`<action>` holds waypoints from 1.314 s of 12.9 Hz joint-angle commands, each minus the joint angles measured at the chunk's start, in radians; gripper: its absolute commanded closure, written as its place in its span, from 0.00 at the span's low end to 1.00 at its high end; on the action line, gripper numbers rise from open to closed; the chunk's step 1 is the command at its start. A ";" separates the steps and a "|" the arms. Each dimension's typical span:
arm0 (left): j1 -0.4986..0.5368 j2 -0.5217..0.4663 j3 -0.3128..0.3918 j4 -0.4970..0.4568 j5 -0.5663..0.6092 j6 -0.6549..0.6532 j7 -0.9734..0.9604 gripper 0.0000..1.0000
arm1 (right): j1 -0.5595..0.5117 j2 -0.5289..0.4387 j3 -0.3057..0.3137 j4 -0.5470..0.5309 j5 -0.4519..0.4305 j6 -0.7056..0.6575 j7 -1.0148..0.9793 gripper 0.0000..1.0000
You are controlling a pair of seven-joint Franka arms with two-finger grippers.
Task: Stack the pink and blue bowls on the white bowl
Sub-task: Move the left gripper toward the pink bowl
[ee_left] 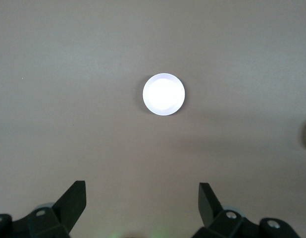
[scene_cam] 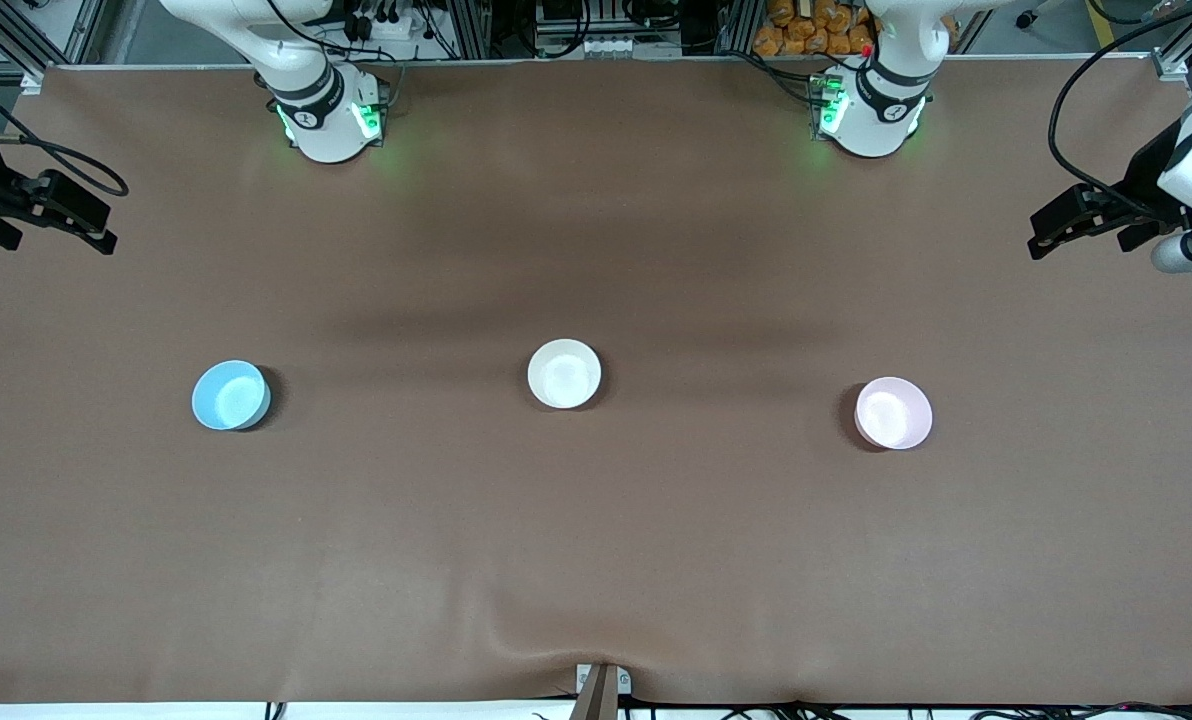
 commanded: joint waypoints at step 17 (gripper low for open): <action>0.048 0.090 0.001 -0.108 -0.006 0.101 0.118 0.00 | -0.016 0.008 0.007 0.018 0.014 -0.008 -0.012 0.00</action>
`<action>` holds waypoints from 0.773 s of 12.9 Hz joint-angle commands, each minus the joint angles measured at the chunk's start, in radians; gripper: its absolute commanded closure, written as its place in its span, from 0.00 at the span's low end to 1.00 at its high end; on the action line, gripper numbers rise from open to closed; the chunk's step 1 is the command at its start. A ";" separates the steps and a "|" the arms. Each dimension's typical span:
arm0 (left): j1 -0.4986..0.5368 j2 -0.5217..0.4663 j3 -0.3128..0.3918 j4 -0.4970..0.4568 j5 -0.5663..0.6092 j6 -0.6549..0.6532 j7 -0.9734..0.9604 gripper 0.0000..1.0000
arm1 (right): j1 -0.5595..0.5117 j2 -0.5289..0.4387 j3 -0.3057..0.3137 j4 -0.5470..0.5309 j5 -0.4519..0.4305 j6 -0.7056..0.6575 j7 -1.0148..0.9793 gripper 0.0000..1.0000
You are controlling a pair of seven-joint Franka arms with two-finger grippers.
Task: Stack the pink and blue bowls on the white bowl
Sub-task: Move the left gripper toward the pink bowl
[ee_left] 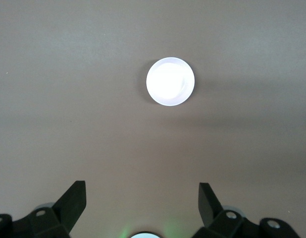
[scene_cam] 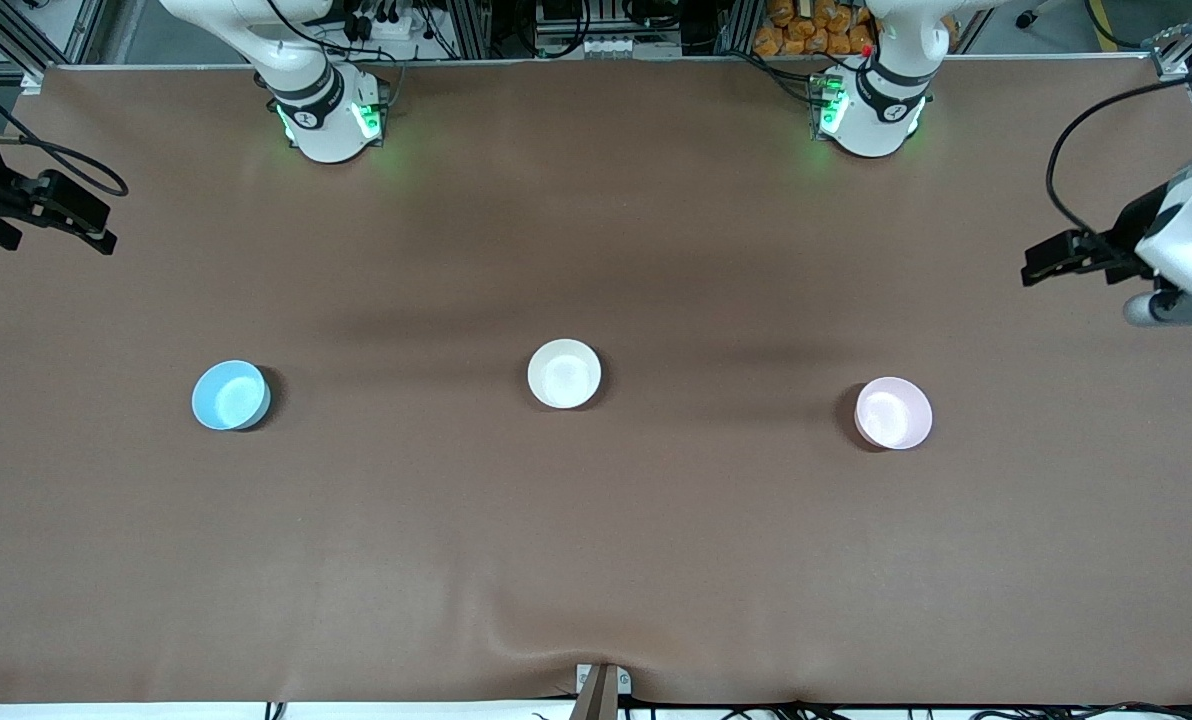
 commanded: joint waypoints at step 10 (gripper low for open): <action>0.046 0.191 -0.005 -0.409 -0.008 0.694 0.017 0.00 | -0.017 0.008 0.005 0.018 0.014 -0.009 -0.012 0.00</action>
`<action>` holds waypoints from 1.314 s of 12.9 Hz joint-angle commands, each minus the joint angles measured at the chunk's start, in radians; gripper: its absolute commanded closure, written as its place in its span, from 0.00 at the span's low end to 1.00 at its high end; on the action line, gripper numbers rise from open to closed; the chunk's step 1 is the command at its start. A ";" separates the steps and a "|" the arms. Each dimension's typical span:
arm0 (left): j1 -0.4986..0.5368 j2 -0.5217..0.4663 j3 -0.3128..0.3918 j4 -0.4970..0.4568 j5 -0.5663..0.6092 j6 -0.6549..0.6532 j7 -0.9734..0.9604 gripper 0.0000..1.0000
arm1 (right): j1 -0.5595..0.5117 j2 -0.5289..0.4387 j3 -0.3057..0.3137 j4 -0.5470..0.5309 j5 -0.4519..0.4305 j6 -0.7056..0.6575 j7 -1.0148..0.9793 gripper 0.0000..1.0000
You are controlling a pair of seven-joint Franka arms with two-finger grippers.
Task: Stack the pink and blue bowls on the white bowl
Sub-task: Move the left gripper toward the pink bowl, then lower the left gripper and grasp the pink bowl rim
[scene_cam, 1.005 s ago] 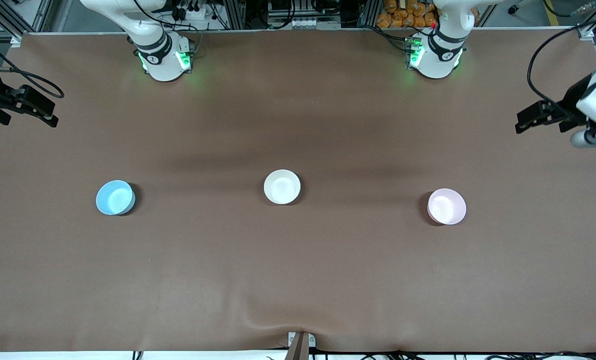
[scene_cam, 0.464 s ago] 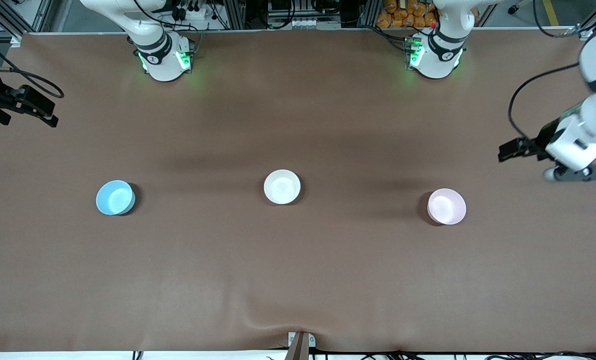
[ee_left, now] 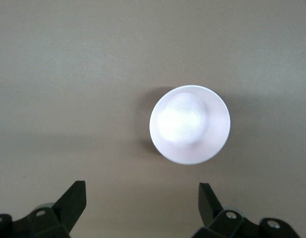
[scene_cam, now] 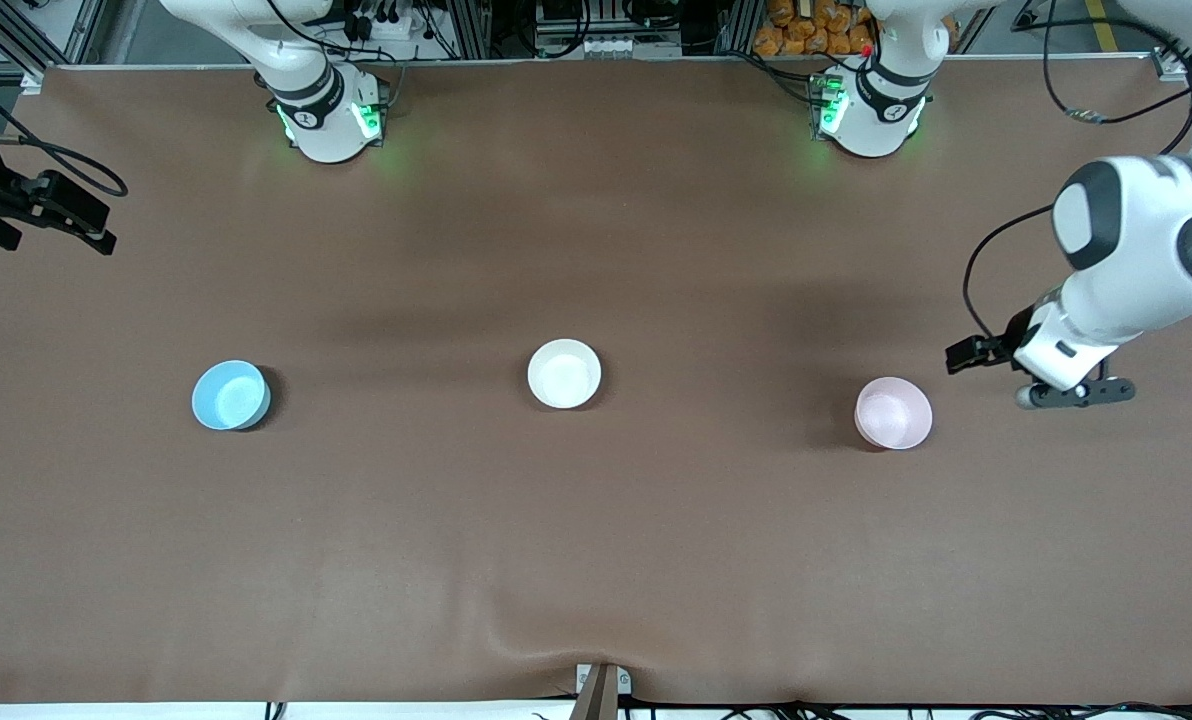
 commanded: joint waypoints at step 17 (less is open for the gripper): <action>0.004 0.279 -0.005 -0.001 -0.008 0.330 0.017 1.00 | -0.016 0.007 0.007 0.018 0.014 -0.011 -0.012 0.00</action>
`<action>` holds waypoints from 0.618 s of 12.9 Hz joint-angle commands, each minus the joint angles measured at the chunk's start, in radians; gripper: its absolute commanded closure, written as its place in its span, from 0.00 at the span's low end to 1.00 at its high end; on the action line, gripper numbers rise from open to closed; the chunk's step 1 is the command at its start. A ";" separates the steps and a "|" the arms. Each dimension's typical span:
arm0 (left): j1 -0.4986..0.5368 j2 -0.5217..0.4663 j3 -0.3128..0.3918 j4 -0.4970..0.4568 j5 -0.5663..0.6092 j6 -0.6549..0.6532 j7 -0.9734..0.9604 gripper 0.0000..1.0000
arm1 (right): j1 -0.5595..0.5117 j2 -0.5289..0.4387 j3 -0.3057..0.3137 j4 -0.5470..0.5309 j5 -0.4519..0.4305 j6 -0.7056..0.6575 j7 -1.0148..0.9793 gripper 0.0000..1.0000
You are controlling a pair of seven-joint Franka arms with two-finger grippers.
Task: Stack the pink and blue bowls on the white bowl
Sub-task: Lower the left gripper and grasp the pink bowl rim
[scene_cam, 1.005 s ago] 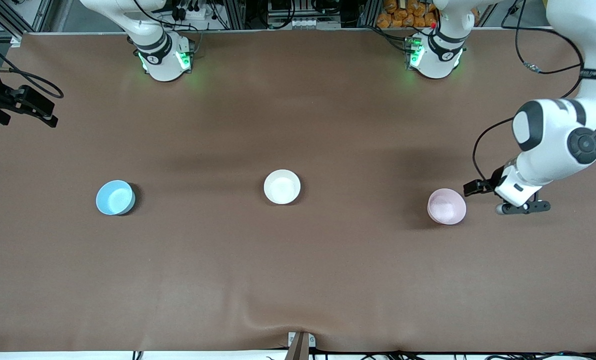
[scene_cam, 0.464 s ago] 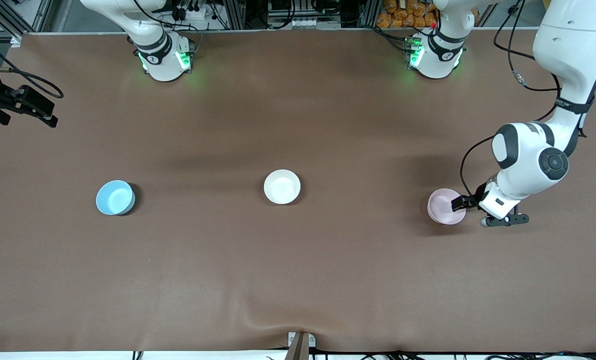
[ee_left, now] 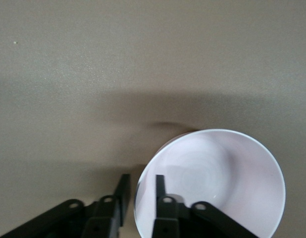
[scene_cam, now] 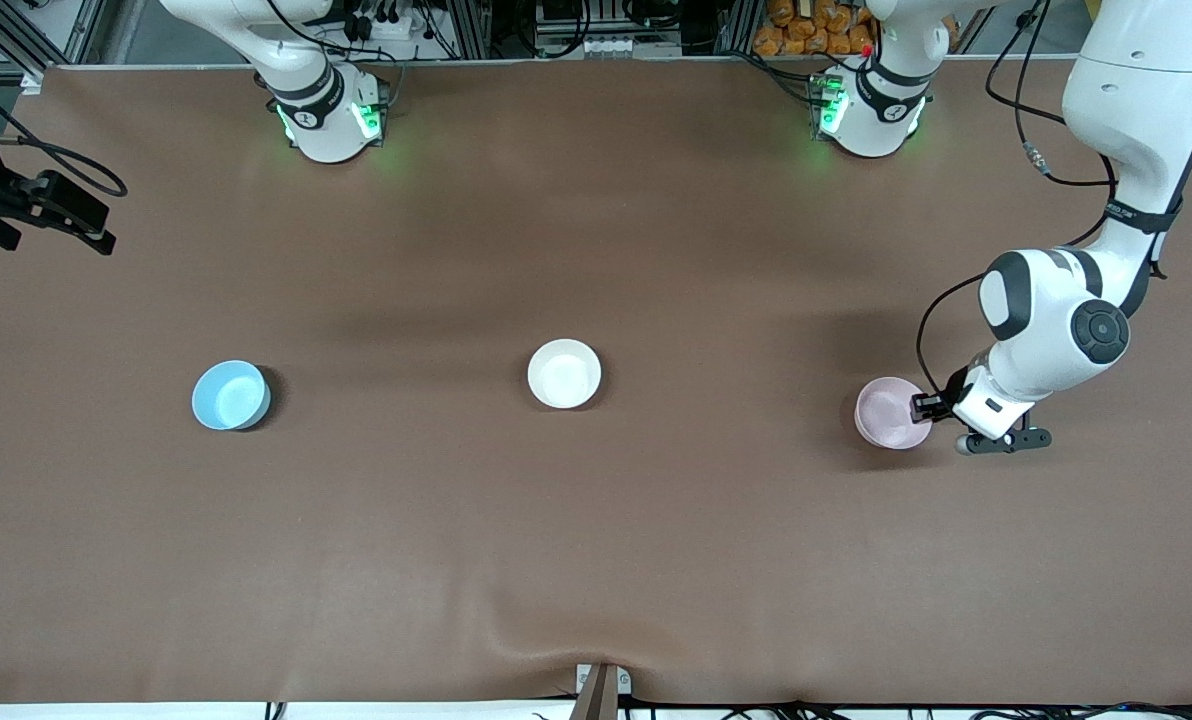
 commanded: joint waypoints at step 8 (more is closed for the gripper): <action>-0.001 -0.155 -0.116 0.031 -0.019 -0.196 -0.104 1.00 | -0.017 0.007 0.007 0.018 0.014 -0.011 -0.012 0.00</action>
